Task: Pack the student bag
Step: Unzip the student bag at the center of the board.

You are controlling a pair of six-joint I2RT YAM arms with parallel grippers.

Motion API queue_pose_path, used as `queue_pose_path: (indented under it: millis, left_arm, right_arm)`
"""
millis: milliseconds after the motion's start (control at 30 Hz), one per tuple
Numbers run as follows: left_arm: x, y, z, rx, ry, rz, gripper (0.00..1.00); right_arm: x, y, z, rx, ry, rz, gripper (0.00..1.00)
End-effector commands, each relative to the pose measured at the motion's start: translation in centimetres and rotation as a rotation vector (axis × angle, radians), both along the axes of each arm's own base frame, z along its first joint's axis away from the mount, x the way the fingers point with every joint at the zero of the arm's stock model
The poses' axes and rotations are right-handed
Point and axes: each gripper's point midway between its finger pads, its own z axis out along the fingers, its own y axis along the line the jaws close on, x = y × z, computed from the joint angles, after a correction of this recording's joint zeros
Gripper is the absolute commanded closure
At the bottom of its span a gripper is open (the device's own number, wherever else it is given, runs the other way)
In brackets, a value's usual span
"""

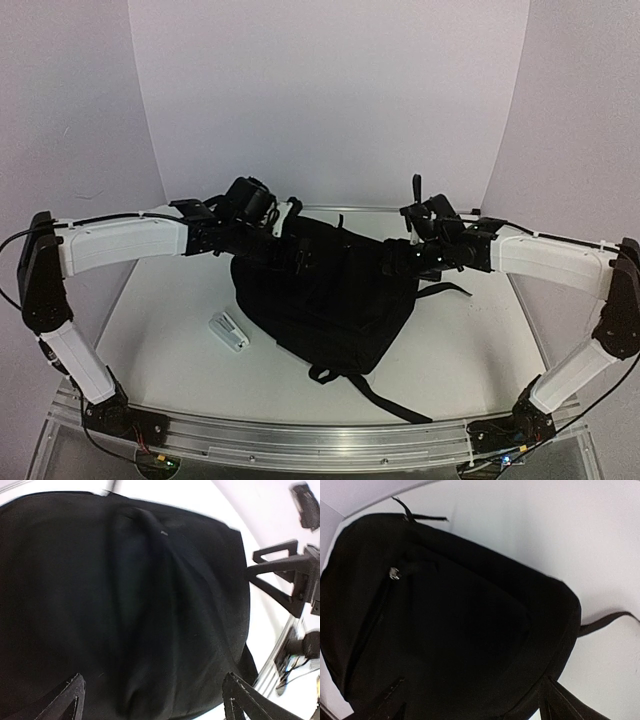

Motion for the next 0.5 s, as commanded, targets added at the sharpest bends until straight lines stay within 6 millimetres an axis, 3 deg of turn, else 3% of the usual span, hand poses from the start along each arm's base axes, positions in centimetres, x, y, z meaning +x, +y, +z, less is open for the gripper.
queue_pose_path:
  millis: [0, 300, 467]
  left_arm:
    - [0.4, -1.9, -1.0, 0.069, -0.028, -0.100, 0.04]
    - [1.8, -2.4, -4.0, 0.161, -0.012, -0.097, 0.03]
    - [3.1, -1.3, -4.0, 0.216, -0.064, -0.027, 0.12]
  right_arm:
    - [-0.6, 0.5, -0.4, 0.064, 0.036, -0.019, 0.18]
    - [-0.4, 1.2, -1.7, 0.082, 0.058, -0.014, 0.37]
    - [-0.3, 2.0, -2.5, 0.099, 0.077, 0.000, 0.46]
